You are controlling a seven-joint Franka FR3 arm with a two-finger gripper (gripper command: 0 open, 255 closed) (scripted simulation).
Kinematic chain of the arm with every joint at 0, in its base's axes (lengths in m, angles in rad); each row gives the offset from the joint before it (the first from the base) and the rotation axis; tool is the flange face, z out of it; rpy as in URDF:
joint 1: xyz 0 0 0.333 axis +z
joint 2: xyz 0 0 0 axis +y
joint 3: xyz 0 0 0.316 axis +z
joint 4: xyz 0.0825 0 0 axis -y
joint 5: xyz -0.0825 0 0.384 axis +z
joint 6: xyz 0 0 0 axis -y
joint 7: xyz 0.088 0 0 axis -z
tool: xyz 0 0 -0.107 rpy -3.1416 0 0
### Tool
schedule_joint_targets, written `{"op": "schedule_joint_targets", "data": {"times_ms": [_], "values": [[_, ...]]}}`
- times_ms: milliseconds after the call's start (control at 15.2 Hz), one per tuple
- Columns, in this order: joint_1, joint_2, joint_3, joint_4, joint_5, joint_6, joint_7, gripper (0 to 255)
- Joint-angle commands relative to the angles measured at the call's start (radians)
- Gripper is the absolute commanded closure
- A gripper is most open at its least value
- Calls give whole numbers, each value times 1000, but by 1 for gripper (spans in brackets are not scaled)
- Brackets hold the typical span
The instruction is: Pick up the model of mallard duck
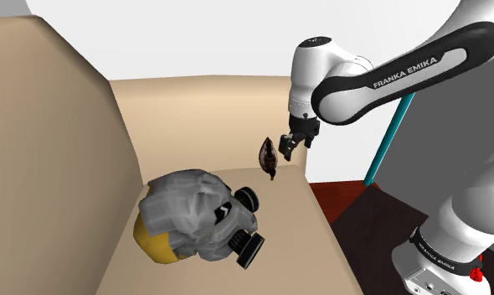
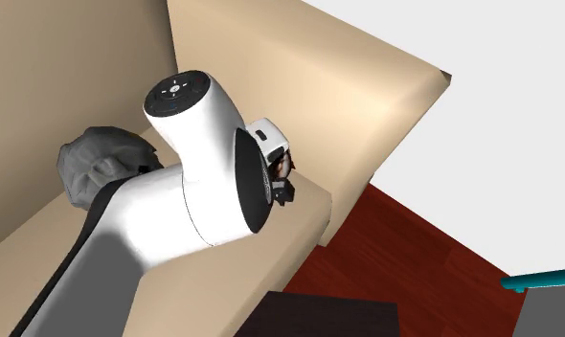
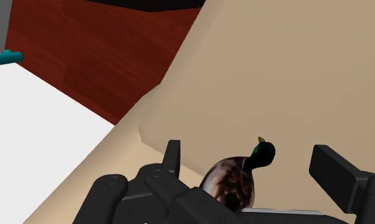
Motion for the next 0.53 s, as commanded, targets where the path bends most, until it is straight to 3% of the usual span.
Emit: {"op": "schedule_joint_targets", "data": {"times_ms": [0, 396, 462], "values": [[-24, 78, 35, 17, -45, 64, 78, 0], [-82, 356, 106, 124, -293, 192, 372, 0], [-79, 365, 103, 129, -302, 194, 382, 0]]}}
